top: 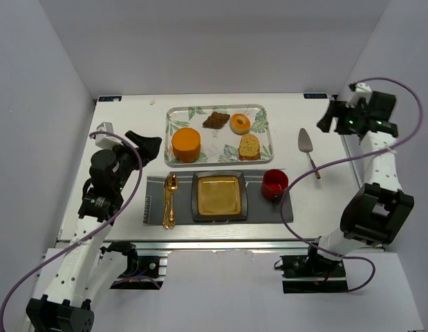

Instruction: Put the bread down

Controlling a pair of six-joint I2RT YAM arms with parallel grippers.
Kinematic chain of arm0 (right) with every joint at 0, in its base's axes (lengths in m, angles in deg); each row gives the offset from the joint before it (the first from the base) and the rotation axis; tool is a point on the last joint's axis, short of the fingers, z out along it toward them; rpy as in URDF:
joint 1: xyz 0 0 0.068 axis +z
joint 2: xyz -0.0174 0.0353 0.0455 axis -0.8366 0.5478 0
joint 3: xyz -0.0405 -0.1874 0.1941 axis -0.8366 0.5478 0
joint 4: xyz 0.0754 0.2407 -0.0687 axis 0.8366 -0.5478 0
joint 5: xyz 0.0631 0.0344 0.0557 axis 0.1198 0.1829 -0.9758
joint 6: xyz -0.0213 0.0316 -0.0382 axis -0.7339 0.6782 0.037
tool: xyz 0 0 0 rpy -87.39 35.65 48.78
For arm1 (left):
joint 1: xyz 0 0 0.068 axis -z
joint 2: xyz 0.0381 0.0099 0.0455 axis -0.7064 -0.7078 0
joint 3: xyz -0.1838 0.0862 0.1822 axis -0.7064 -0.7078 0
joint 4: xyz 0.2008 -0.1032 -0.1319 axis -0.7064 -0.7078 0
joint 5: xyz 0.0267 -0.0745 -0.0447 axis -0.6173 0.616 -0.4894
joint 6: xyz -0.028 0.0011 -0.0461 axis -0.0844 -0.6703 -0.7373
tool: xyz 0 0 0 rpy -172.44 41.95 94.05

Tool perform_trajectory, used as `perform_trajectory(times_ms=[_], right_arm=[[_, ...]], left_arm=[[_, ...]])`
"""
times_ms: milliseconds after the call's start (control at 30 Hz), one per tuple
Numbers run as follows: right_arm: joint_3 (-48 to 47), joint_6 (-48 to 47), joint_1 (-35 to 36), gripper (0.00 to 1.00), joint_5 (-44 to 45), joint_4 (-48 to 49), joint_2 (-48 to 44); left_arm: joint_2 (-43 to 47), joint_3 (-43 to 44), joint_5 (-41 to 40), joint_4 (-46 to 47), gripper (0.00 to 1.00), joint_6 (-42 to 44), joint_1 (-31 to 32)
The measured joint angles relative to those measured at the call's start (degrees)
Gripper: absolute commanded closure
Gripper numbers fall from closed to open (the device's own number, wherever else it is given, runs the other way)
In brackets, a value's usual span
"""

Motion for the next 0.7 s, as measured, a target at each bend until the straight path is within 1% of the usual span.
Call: perform_trajectory(times_ms=[33, 67, 100, 167, 200, 300, 333, 367, 400, 433, 533, 700], right_arm=[[1.4, -2.4, -3.5, 0.22, -3.8, -0.6, -0.9], [2.3, -4.5, -6.1, 0.34, -6.3, -1.3, -1.5], [3.1, -7.1, -8.6, 0.4, -8.1, -1.7, -2.1], [4.4, -12.1, -10.8, 0.53, -9.9, -2.7, -3.1], [5.1, -14.3, -10.9, 0.56, -10.4, -3.1, -3.5], [8.2, -18.7, -9.9, 0.61, -10.2, -3.6, -4.2], [9.4, -19.5, -9.6, 0.6, -9.5, -3.6, -4.3], [10.5, -19.9, -9.3, 0.47, -8.6, -3.7, -4.2], [11.4, -19.9, -9.2, 0.39, -7.5, -3.7, -3.9], [12.0, -20.1, -9.2, 0.35, -6.0, -3.8, -3.4], [12.2, -21.2, -9.1, 0.33, -2.1, -4.0, -0.7], [12.3, -21.8, -8.0, 0.33, 0.7, -4.2, 3.5]], left_arm=[[-0.5, 0.0, 0.5, 0.5, 0.1, 0.1, 0.0], [-0.9, 0.0, 0.9, 0.9, 0.11, 0.2, 0.0], [-1.4, 0.0, 1.3, 1.4, 0.14, 0.4, 0.0], [-2.0, 0.0, 2.1, 2.2, 0.17, 0.7, 0.0], [-2.2, 0.0, 2.4, 2.5, 0.21, 0.9, 0.0], [-2.5, -0.2, 3.3, 3.4, 0.31, 1.4, 0.0], [-2.5, -0.3, 3.5, 3.6, 0.31, 1.4, 0.0], [-2.4, -0.6, 3.8, 4.1, 0.31, 1.6, 0.0], [-2.3, -0.9, 3.9, 4.5, 0.31, 1.7, 0.0], [-2.1, -1.3, 4.0, 4.7, 0.3, 1.7, 0.0], [-0.9, -3.1, 4.1, 5.3, 0.25, 1.7, 0.0], [-0.2, -4.1, 4.6, 5.3, 0.23, 1.9, 0.0]])
